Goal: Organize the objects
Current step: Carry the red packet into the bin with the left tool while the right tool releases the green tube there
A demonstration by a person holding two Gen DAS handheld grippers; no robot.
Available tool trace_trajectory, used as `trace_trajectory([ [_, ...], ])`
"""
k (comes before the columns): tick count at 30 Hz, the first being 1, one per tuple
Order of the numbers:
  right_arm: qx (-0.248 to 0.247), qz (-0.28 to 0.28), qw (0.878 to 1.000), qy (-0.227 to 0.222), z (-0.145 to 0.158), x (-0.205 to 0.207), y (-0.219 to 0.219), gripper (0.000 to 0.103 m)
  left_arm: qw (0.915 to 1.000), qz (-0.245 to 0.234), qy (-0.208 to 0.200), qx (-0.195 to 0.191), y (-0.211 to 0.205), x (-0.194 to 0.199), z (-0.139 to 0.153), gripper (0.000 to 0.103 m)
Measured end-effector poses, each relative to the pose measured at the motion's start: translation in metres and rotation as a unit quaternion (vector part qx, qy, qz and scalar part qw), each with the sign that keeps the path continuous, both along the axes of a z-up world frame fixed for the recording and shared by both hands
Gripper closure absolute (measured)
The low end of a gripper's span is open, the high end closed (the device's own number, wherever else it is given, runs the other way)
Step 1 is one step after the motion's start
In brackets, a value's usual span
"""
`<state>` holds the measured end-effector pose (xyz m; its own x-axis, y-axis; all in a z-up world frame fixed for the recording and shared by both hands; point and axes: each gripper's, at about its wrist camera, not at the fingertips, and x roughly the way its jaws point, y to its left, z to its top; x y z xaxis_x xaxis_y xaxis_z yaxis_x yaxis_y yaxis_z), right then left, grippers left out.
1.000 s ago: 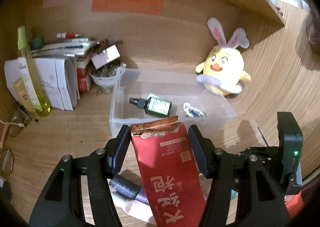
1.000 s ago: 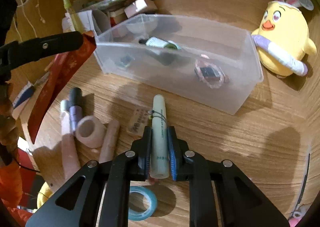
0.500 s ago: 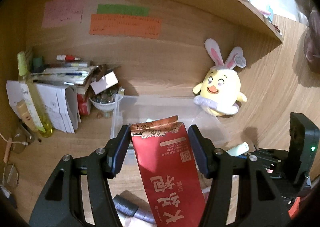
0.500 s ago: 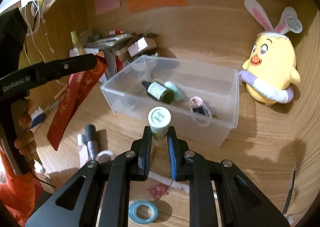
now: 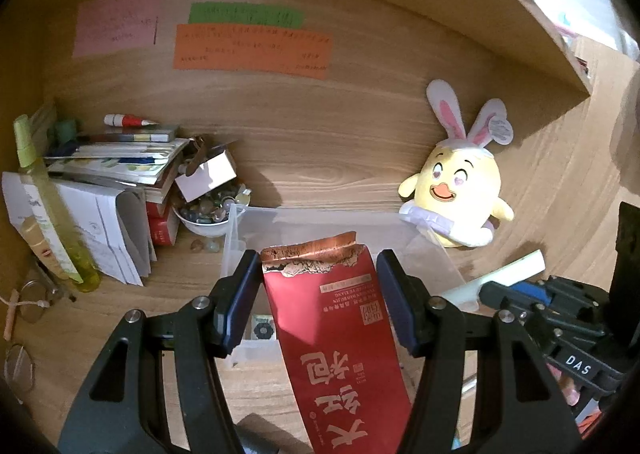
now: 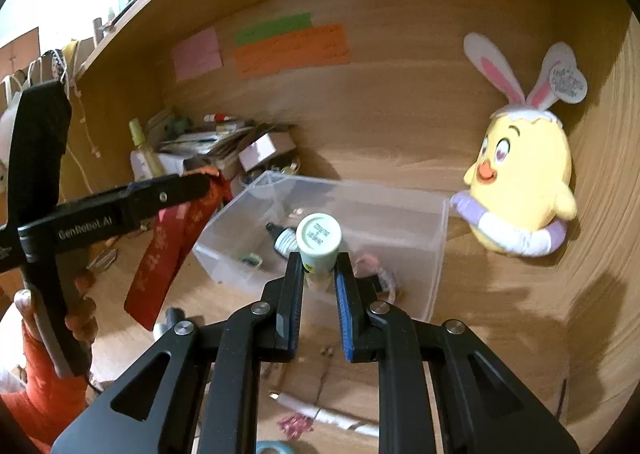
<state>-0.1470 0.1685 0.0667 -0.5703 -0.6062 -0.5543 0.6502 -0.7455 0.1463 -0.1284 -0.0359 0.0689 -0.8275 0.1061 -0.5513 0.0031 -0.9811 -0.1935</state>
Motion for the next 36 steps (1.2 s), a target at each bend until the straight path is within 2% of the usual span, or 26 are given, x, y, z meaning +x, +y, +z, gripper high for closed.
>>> trace_trajectory([
  [10, 0.002, -0.013, 1.0, -0.008, -0.002, -0.037, -0.001, 0.089, 0.9998, 0.011, -0.017, 0.003, -0.007, -0.032, -0.008, 0.044],
  [16, 0.032, -0.023, 0.999, -0.003, -0.012, -0.053, -0.009, 0.089, 0.9993, 0.026, -0.023, 0.011, -0.014, -0.05, -0.011, 0.044],
  [25, 0.057, -0.024, 0.998, -0.025, -0.032, -0.075, -0.02, 0.089, 0.9974, 0.052, -0.037, 0.035, -0.027, -0.079, -0.025, 0.044],
  [30, 0.067, -0.02, 0.997, -0.04, -0.043, -0.083, -0.026, 0.089, 0.9957, 0.056, -0.061, 0.043, -0.034, -0.094, -0.042, 0.044],
  [36, 0.071, -0.002, 0.996, -0.055, -0.051, -0.087, -0.036, 0.089, 0.9927, 0.037, -0.099, 0.057, -0.031, -0.105, -0.06, 0.044],
])
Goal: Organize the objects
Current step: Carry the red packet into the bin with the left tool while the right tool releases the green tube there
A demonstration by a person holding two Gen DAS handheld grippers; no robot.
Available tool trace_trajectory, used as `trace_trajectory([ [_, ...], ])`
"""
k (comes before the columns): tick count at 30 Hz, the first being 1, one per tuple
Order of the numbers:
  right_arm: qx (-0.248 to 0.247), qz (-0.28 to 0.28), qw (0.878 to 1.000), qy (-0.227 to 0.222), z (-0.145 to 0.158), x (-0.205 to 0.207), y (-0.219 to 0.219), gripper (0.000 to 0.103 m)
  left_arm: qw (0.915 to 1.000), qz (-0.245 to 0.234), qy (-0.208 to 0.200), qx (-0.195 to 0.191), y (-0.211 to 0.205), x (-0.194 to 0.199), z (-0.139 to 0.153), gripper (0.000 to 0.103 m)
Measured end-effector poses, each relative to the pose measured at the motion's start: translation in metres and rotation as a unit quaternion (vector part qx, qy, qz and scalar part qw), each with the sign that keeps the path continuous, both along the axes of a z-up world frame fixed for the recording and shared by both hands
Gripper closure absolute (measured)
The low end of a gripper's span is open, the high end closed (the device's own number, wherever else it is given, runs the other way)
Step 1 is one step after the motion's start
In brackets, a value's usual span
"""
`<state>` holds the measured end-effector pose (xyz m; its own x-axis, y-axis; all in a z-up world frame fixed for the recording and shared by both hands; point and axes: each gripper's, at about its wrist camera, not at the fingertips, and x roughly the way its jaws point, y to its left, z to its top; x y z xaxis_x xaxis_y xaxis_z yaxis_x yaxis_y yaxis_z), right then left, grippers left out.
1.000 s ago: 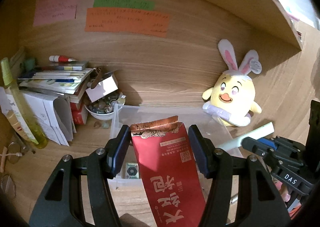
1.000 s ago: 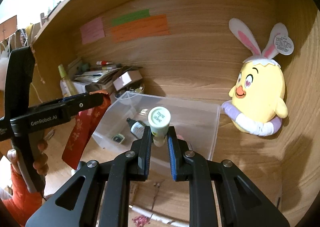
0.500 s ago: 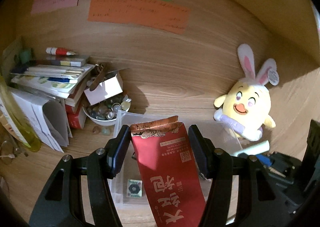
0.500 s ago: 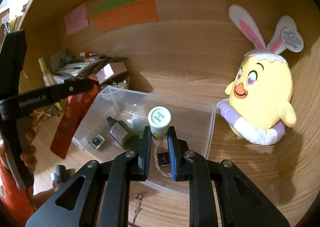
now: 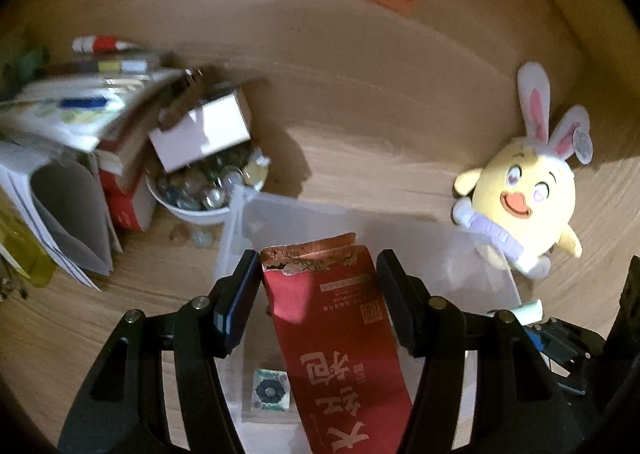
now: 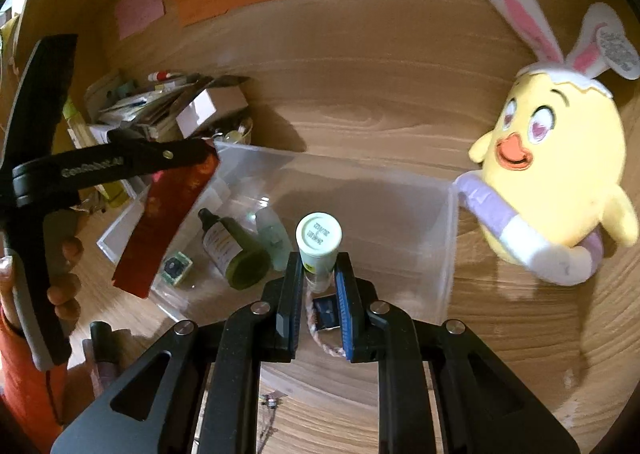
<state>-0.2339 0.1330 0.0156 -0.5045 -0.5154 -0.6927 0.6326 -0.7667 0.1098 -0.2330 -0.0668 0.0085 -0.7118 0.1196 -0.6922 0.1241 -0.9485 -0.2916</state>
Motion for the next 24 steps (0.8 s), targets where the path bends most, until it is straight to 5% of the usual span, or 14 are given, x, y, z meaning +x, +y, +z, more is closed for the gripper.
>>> trace_trajectory([
  [8, 0.003, 0.013, 1.0, -0.011, -0.002, 0.002, -0.009, 0.087, 0.9999, -0.011, 0.006, 0.003, 0.005, 0.007, 0.009, 0.044],
  [12, 0.003, 0.006, 1.0, -0.006, 0.0, 0.003, -0.008, 0.069, 0.9997, -0.02, 0.013, -0.006, 0.01, 0.017, 0.015, 0.044],
  [24, 0.015, -0.007, 1.0, 0.008, 0.004, 0.009, -0.003, 0.055, 0.9976, -0.041, 0.035, -0.043, 0.022, 0.065, 0.028, 0.037],
])
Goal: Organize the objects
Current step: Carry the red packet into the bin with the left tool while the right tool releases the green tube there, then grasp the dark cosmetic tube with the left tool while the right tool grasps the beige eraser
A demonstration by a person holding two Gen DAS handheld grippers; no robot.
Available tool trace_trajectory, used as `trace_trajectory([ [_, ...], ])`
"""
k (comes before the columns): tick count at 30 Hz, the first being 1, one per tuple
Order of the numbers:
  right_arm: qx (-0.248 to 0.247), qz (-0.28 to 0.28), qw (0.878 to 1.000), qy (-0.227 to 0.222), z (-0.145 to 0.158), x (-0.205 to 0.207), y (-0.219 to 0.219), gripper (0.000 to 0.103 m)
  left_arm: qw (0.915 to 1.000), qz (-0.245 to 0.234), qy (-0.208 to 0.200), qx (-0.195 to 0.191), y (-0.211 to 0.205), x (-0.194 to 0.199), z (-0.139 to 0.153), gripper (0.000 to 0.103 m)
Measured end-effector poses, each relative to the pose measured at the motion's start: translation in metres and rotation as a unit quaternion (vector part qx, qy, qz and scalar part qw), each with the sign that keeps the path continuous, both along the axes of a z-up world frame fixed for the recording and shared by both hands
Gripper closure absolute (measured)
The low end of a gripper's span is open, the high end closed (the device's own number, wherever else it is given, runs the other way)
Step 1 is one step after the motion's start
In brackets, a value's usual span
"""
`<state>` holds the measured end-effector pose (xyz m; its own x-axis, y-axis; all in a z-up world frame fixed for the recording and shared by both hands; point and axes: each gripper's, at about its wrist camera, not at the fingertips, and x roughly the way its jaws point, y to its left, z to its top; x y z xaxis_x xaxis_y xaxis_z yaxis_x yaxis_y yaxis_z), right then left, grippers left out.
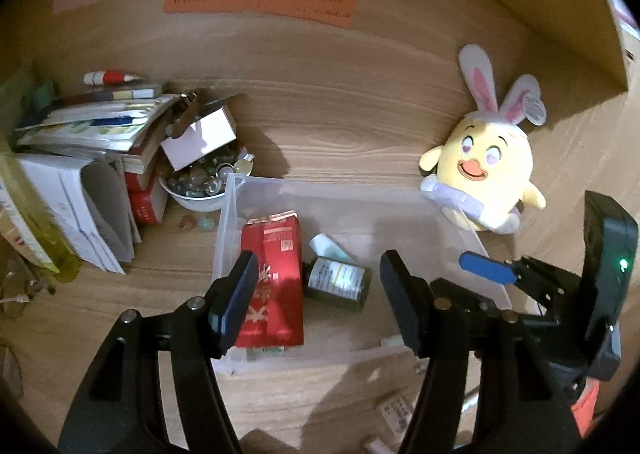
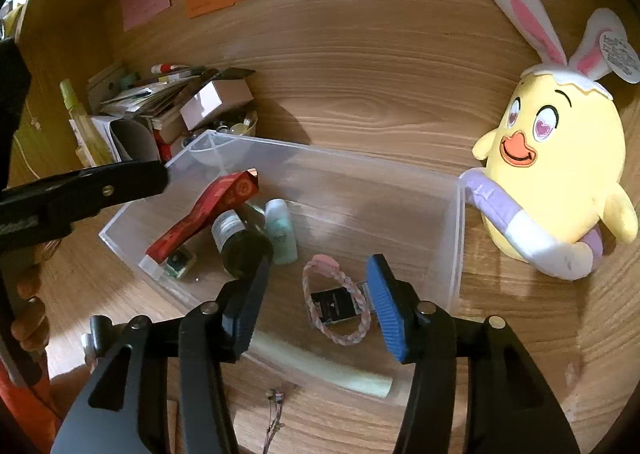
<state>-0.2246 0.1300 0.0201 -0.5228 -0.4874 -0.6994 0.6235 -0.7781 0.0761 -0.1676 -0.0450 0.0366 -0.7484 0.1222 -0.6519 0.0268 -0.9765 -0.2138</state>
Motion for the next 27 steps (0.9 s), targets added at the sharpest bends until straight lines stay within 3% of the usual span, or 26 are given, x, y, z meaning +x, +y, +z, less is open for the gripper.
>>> trace_trajectory([
  [4, 0.002, -0.003, 1.0, 0.003, 0.002, 0.006, 0.003, 0.054, 0.9998, -0.007, 0.01, -0.015, 0.005, 0.017, 0.005, 0.034],
  [8, 0.003, -0.004, 1.0, 0.012, 0.006, 0.016, 0.008, 0.044, 0.9995, -0.009, 0.013, -0.028, 0.008, 0.031, 0.006, 0.026],
  [13, 0.008, -0.003, 1.0, 0.023, 0.01, 0.032, 0.016, 0.039, 0.9993, -0.007, 0.006, -0.037, 0.009, 0.046, -0.001, 0.024],
  [15, 0.005, -0.003, 1.0, 0.024, 0.011, 0.038, 0.021, 0.029, 0.9993, -0.006, 0.001, -0.037, 0.009, 0.052, -0.005, 0.023],
  [27, 0.003, -0.01, 1.0, 0.012, 0.002, 0.071, 0.046, 0.027, 0.9979, 0.004, -0.039, -0.052, 0.001, 0.09, -0.039, 0.022],
])
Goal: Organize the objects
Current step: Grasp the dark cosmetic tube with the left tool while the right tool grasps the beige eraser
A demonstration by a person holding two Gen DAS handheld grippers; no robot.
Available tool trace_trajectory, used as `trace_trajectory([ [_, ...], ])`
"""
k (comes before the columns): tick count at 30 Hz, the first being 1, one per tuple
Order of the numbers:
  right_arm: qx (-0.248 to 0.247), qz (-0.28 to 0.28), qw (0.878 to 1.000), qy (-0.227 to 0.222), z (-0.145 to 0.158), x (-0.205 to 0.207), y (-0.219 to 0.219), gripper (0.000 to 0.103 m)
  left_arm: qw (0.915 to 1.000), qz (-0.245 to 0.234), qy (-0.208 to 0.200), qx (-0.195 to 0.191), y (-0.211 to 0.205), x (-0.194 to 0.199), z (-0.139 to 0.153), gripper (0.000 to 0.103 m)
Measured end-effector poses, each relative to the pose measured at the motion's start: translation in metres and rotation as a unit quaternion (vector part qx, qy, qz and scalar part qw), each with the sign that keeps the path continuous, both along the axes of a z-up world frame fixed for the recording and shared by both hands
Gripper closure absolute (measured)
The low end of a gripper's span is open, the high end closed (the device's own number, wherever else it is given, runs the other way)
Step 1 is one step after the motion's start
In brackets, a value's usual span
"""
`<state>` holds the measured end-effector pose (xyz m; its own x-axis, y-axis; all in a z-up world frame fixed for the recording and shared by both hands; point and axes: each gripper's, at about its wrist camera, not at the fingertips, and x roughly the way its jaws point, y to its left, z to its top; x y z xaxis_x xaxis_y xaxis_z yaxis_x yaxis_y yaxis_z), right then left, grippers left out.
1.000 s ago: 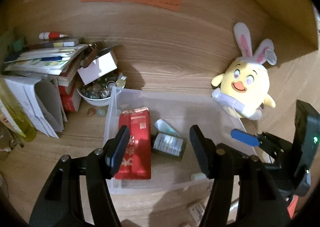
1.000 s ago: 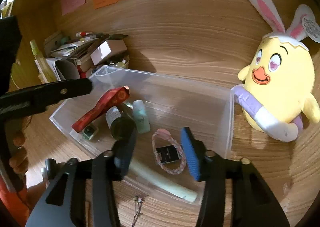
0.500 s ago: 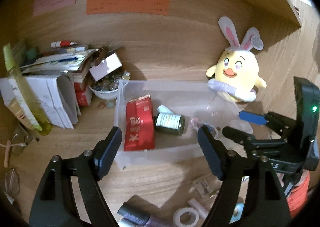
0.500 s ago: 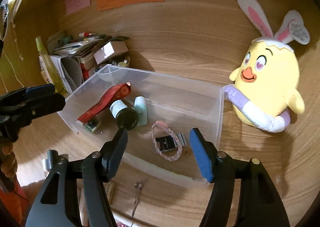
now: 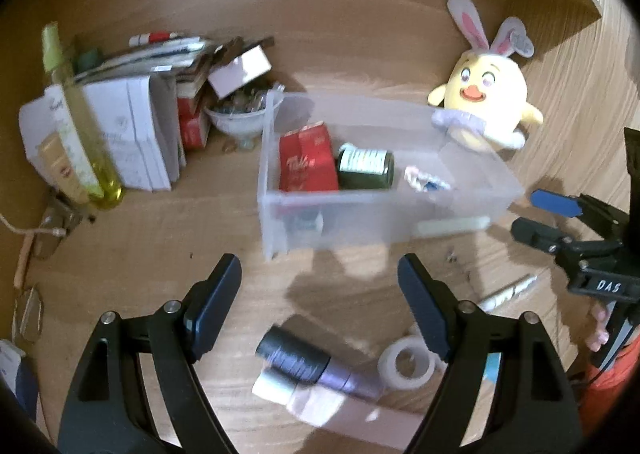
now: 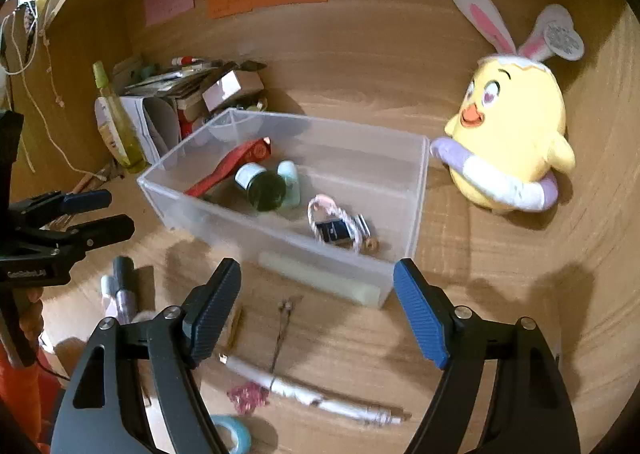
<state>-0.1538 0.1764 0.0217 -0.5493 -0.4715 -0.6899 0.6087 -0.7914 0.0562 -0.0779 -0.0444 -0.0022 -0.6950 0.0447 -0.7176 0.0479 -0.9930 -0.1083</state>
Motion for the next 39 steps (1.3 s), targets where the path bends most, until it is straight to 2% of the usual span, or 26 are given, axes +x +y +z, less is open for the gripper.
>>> trace_trajectory([
  [10, 0.005, 0.001, 1.0, -0.024, -0.021, 0.017, 0.01, 0.027, 0.9988, 0.006, -0.049, 0.005, -0.004, 0.017, -0.035, 0.022],
  [16, 0.006, 0.04, 0.998, -0.047, -0.034, 0.025, -0.01, 0.027, 0.9975, 0.009, -0.065, 0.025, -0.008, 0.017, -0.05, 0.022],
  [19, 0.012, 0.059, 0.997, -0.052, -0.04, 0.029, -0.024, 0.027, 0.9964, 0.008, -0.073, 0.042, -0.01, 0.015, -0.056, 0.029],
  [23, 0.018, 0.077, 0.995, -0.061, -0.045, 0.03, -0.038, 0.027, 0.9971, 0.002, -0.066, 0.038, -0.007, 0.015, -0.056, 0.042],
  [28, 0.022, 0.087, 0.993, -0.077, -0.053, 0.025, -0.05, 0.04, 0.9971, 0.0, -0.059, 0.048, -0.01, 0.014, -0.056, 0.056],
  [32, 0.03, 0.092, 0.991, -0.089, -0.06, 0.022, -0.058, 0.05, 0.9965, 0.001, -0.058, 0.061, -0.014, 0.015, -0.055, 0.056],
  [37, 0.054, 0.1, 0.99, -0.078, -0.065, 0.027, -0.069, 0.066, 0.9975, 0.006, -0.049, 0.052, -0.012, 0.016, -0.053, 0.057],
  [39, 0.06, 0.103, 0.99, -0.072, -0.065, 0.028, -0.071, 0.076, 0.9971, 0.006, -0.046, 0.061, -0.013, 0.016, -0.051, 0.068],
])
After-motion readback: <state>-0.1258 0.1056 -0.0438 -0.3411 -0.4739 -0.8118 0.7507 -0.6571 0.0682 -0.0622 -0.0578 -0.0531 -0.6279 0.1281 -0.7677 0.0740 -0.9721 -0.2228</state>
